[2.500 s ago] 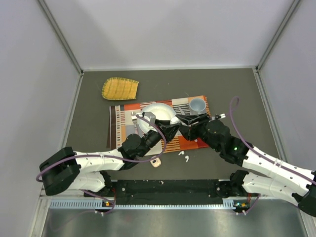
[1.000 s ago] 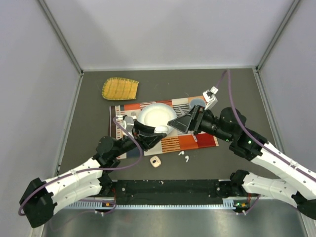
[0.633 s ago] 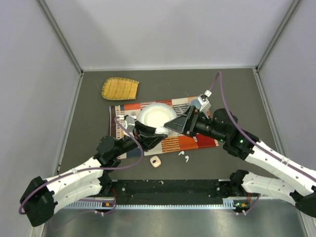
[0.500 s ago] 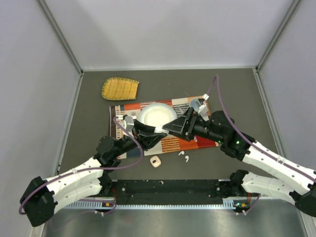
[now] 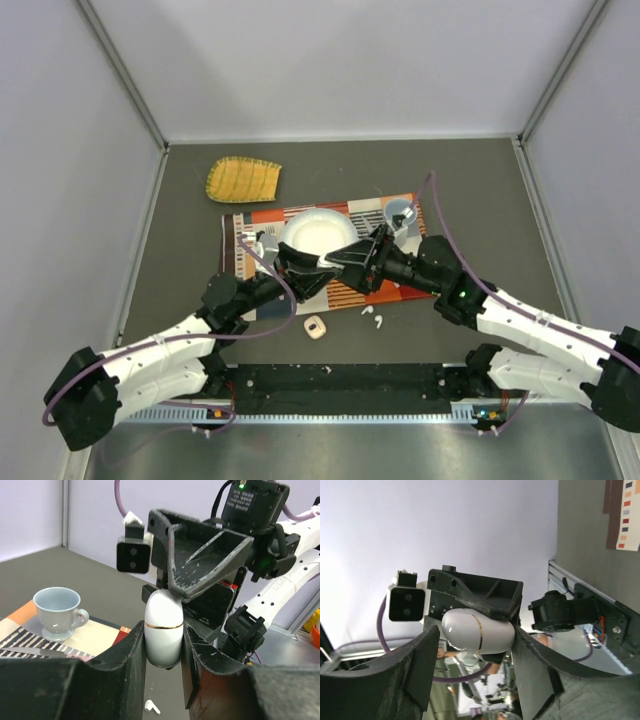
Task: Insert the wireless bluetooth earbuds into the charging case
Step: Pass from the left arm to the right
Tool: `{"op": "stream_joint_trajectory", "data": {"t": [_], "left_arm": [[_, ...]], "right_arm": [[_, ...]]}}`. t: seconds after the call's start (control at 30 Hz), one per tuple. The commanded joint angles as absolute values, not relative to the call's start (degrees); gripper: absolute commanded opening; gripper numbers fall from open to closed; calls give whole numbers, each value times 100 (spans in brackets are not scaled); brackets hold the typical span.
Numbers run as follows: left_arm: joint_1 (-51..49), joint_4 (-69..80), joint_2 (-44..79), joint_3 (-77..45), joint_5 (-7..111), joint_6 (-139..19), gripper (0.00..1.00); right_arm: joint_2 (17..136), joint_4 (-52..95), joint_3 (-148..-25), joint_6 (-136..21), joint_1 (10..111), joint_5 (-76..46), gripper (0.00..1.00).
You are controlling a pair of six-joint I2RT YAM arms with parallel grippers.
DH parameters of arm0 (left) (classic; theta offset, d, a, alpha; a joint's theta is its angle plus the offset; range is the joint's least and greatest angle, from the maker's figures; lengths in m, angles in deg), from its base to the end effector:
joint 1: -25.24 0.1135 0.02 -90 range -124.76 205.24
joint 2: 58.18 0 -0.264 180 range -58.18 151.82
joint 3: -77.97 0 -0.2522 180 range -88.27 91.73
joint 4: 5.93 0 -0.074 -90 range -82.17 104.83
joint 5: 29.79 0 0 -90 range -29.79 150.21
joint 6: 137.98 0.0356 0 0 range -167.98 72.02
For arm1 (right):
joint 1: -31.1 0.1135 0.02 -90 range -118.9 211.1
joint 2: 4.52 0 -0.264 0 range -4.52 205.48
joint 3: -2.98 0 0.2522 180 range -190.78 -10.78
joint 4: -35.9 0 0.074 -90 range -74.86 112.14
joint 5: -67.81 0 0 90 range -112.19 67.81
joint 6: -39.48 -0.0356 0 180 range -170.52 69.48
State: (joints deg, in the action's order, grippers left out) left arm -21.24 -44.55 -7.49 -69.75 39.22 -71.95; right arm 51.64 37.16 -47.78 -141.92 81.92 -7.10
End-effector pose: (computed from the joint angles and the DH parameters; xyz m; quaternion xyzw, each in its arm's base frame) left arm 0.1234 -0.1485 0.2752 0.2563 0.5225 -0.5503 0.5987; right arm 0.1395 0.1858 0.3012 0.1678 0.7118 0.6700 0.1276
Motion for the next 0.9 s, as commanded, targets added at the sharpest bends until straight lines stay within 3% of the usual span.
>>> {"op": "stream_joint_trajectory", "data": {"t": [0.0, 0.37, 0.5, 0.63, 0.8, 0.87], "left_arm": [[-2108, -4921, -694, -6788, 3903, -7075, 0], [-2108, -5000, -747, -6849, 3771, -7127, 0], [-2100, -5009, -721, -6850, 3727, -7145, 0], [-2108, -5052, -668, -6849, 3701, -7171, 0], [-2108, -5070, -633, -6858, 3701, -7206, 0], [-2108, -5070, -633, -6858, 3710, -7206, 0]], "right_arm": [[5164, 4674, -4656, -15028, 8172, -716, 52], [5155, 5254, -4278, -15555, 8163, -988, 48], [5155, 5308, -4304, -15582, 8163, -1041, 57], [5155, 5316, -4286, -15608, 8163, -1102, 57], [5164, 5378, -4277, -15626, 8163, -1103, 33], [5181, 5291, -4321, -15547, 8163, -1068, 27]]}}
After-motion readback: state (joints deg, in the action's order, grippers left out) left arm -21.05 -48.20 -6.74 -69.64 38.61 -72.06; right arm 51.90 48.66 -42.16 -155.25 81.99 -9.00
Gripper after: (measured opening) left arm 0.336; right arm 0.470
